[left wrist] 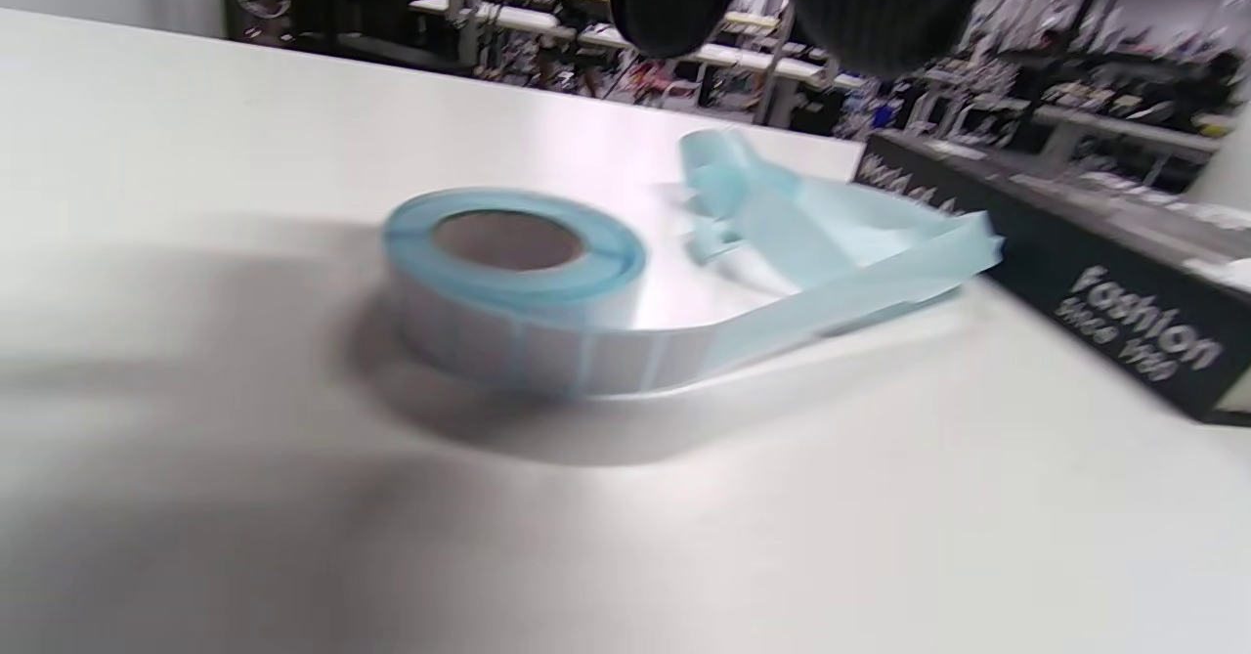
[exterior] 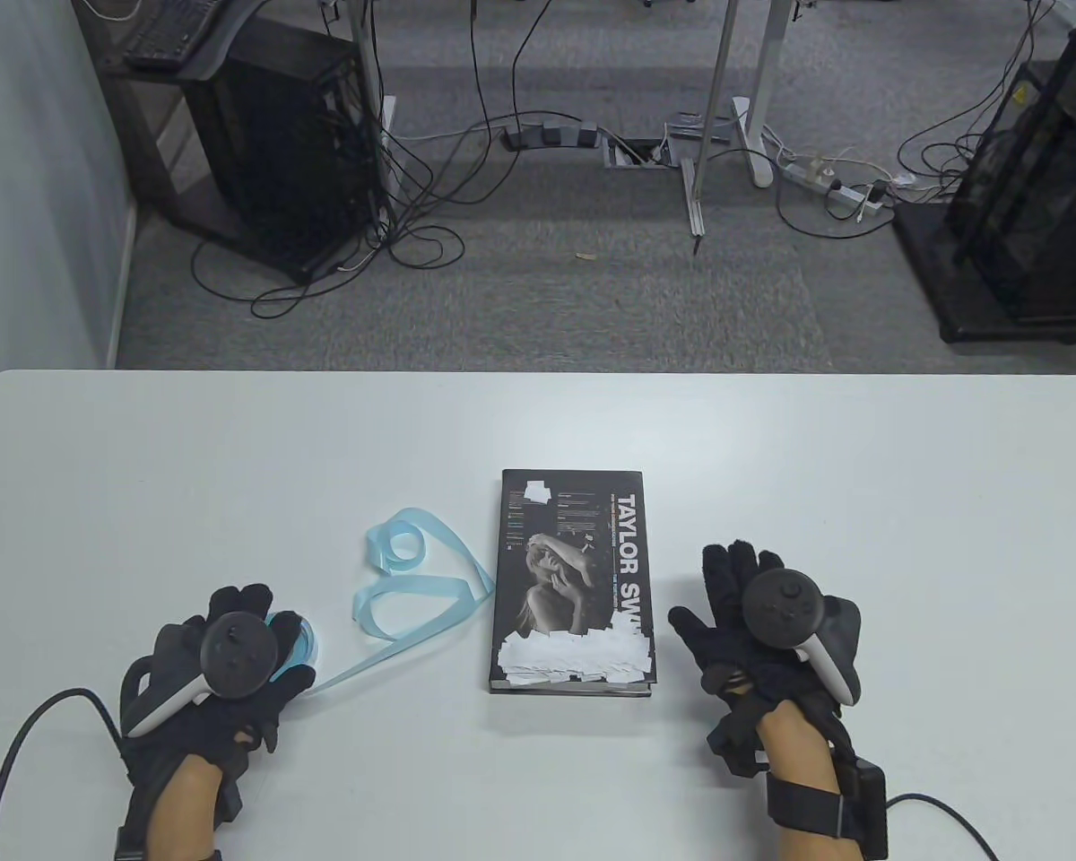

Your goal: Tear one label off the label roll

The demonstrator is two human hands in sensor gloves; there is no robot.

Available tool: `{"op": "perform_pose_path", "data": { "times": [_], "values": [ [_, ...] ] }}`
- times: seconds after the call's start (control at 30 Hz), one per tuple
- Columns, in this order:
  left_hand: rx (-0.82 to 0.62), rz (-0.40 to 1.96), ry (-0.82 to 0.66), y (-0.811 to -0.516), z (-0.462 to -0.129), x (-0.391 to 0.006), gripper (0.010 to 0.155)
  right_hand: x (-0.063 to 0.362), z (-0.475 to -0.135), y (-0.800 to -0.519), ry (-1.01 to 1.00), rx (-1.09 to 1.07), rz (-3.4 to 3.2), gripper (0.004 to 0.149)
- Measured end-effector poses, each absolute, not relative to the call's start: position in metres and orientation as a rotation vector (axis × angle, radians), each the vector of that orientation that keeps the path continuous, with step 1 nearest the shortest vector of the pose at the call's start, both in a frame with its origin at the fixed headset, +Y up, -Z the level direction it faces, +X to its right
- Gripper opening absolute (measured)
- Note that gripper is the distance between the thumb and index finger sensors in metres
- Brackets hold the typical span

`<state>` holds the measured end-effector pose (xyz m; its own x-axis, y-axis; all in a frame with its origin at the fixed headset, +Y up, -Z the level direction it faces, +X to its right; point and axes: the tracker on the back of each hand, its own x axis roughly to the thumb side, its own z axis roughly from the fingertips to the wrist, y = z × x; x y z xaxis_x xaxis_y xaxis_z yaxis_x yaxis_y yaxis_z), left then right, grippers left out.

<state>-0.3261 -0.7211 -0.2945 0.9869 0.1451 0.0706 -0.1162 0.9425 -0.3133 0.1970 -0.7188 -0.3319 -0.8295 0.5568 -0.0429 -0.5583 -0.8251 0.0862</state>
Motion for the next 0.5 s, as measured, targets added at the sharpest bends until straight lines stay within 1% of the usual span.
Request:
{"op": "perform_pose_path", "data": {
  "times": [0.17,0.33,0.5],
  "values": [
    [-0.418,0.080,-0.029,-0.731,-0.297,-0.338,0.062,0.191,-0.332,-0.719,0.139,0.000,2.553,0.077],
    [-0.502,0.036,-0.029,-0.745,-0.305,-0.339,0.064,0.190,-0.333,-0.719,0.142,0.008,2.548,0.077],
    [-0.527,0.010,-0.027,-0.755,-0.310,-0.339,0.064,0.187,-0.334,-0.720,0.149,0.018,2.556,0.077]
  ]
}}
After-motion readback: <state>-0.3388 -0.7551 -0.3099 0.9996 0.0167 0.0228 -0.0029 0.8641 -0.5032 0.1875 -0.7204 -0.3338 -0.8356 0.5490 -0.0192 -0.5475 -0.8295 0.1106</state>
